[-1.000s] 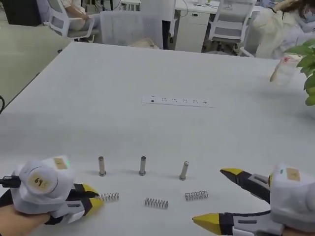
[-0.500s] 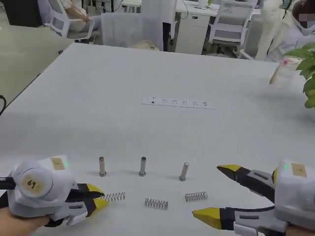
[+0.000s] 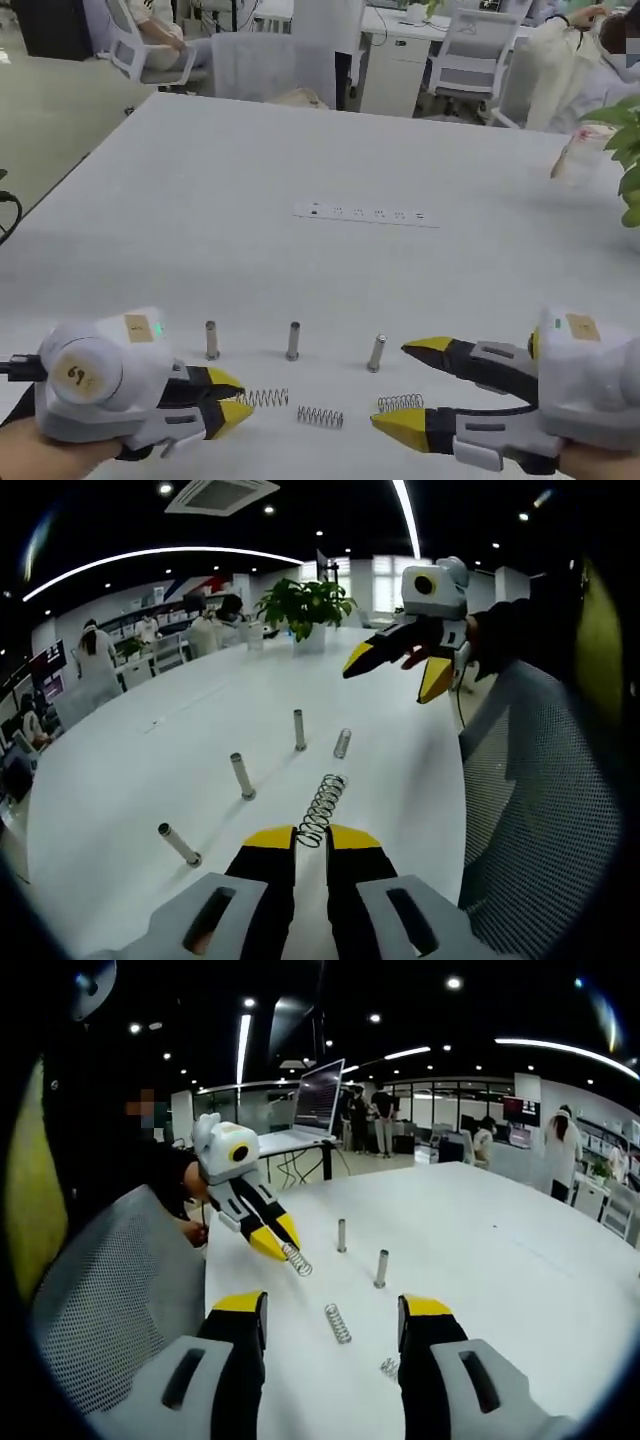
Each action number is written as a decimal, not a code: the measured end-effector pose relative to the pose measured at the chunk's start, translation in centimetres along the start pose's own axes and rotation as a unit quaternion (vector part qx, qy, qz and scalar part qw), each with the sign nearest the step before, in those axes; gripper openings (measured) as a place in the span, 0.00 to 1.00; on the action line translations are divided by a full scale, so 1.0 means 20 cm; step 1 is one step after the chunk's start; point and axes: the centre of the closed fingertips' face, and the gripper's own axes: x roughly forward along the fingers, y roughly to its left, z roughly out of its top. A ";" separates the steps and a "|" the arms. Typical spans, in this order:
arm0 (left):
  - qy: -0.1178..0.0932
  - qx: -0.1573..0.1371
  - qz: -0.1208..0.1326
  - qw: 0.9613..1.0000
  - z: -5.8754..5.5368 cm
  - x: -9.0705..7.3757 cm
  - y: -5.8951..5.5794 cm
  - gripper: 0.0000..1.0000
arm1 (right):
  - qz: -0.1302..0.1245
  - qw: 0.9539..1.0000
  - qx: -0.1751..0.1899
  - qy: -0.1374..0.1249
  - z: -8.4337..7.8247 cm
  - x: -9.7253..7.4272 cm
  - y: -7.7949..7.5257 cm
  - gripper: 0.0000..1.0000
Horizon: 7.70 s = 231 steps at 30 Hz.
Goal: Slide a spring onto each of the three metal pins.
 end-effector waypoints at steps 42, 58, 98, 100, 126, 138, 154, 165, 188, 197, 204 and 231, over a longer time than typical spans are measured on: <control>-0.098 0.013 -0.073 0.992 0.32 -0.03 -0.24 0.03 | 0.103 0.994 0.032 -0.036 0.12 0.13 0.21 0.20; -0.114 -0.003 -0.077 0.990 0.35 -0.04 -0.24 0.03 | 0.115 0.991 0.041 -0.046 0.15 0.13 0.24 0.12; -0.095 0.060 -0.074 0.991 0.34 0.02 -0.27 0.02 | 0.130 0.969 -0.060 0.202 0.16 0.14 0.26 0.08; -0.095 0.062 -0.075 0.991 0.34 0.02 -0.27 0.02 | 0.133 0.965 -0.062 0.218 0.16 0.14 0.25 0.08; -0.104 0.068 -0.084 0.989 0.39 0.09 -0.28 0.02 | 0.161 0.909 -0.137 0.359 0.14 0.10 0.20 0.08; -0.109 0.067 -0.083 0.988 0.41 0.12 -0.27 0.02 | 0.155 0.901 -0.149 0.376 0.15 0.10 0.18 0.08; -0.100 0.048 -0.085 0.990 0.40 0.15 -0.27 0.09 | 0.154 0.898 -0.158 0.382 0.16 0.10 0.16 0.08; -0.102 0.017 -0.084 0.991 0.39 0.13 -0.25 0.29 | 0.142 0.901 -0.154 0.380 0.18 0.08 0.10 0.08; -0.113 -0.015 -0.070 0.991 0.35 0.01 -0.18 0.59 | 0.096 0.911 -0.145 0.374 0.24 0.02 -0.13 0.08; -0.113 -0.022 -0.051 0.992 0.31 -0.05 -0.15 0.61 | 0.071 0.913 -0.142 0.375 0.24 0.02 -0.26 0.08; -0.110 -0.028 -0.046 0.992 0.29 -0.07 -0.14 0.60 | 0.061 0.911 -0.134 0.385 0.17 0.05 -0.34 0.08; -0.112 -0.036 -0.038 0.992 0.27 -0.08 -0.13 0.59 | 0.054 0.900 -0.104 0.419 -0.09 0.15 -0.47 0.08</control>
